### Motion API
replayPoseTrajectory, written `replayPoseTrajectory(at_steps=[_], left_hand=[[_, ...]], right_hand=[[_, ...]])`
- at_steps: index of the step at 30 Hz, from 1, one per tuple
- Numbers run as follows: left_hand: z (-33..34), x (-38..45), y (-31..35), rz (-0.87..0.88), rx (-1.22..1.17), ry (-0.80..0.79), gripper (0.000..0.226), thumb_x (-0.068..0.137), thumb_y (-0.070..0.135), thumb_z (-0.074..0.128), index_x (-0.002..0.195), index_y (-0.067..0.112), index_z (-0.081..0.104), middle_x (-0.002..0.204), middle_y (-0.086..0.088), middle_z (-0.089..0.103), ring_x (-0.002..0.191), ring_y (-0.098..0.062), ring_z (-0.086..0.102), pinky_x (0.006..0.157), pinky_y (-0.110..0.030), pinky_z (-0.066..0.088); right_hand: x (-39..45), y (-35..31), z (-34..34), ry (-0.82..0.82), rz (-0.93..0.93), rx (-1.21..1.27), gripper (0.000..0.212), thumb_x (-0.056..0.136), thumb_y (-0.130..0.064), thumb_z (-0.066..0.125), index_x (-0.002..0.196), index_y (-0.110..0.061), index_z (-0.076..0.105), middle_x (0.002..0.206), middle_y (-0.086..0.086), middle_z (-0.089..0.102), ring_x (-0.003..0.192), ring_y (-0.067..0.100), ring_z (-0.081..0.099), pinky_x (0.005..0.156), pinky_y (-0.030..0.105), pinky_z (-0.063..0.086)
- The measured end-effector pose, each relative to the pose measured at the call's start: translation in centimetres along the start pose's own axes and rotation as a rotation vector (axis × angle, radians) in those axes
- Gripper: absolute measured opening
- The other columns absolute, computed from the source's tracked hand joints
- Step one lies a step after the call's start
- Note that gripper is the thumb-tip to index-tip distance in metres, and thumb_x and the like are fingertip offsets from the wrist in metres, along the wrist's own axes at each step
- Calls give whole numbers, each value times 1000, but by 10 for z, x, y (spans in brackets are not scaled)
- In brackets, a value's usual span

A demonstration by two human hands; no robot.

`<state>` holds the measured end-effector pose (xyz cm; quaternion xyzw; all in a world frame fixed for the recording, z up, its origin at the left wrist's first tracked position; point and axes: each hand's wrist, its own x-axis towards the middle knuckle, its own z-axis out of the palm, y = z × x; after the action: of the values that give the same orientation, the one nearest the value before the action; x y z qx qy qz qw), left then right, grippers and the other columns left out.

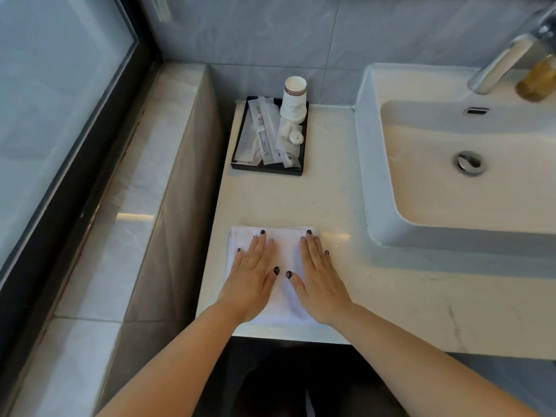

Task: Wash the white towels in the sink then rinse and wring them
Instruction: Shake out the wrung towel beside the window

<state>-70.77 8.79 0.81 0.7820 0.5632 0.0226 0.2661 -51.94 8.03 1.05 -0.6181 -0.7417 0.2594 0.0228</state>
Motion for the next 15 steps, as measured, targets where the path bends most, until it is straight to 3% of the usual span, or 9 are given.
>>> replayPoseTrajectory(at_steps=[2,5,11,15], left_hand=[[-21,-1,19,-1,-99,75,58,105,43,17,155,28,-10,159,14,-24,145,0,-26,121,-28,-12],[-51,3,54,57,-192,172,58,107,35,26,154,29,-8,156,20,-19,147,2,-20,117,-19,-13],[-75,22,131,271,-265,189,59,103,45,21,156,26,3,163,14,-6,147,5,-15,121,-20,-7],[-72,43,183,393,-242,177,61,101,51,21,155,28,5,164,13,-1,148,5,-12,121,-20,-4]], right_hand=[[-6,4,-22,48,13,74,70,99,-54,14,143,-19,-27,155,-5,-32,144,8,-27,121,31,-8],[-23,10,-60,131,24,113,72,97,-56,12,148,-20,-23,156,-9,-31,144,4,-27,120,26,-10],[-58,48,-119,222,37,25,72,98,-58,15,154,-19,-9,158,-7,-29,144,4,-27,120,28,-9],[-77,86,-149,300,49,34,71,96,-55,13,154,-21,-10,158,-9,-26,144,2,-26,120,26,-9]])
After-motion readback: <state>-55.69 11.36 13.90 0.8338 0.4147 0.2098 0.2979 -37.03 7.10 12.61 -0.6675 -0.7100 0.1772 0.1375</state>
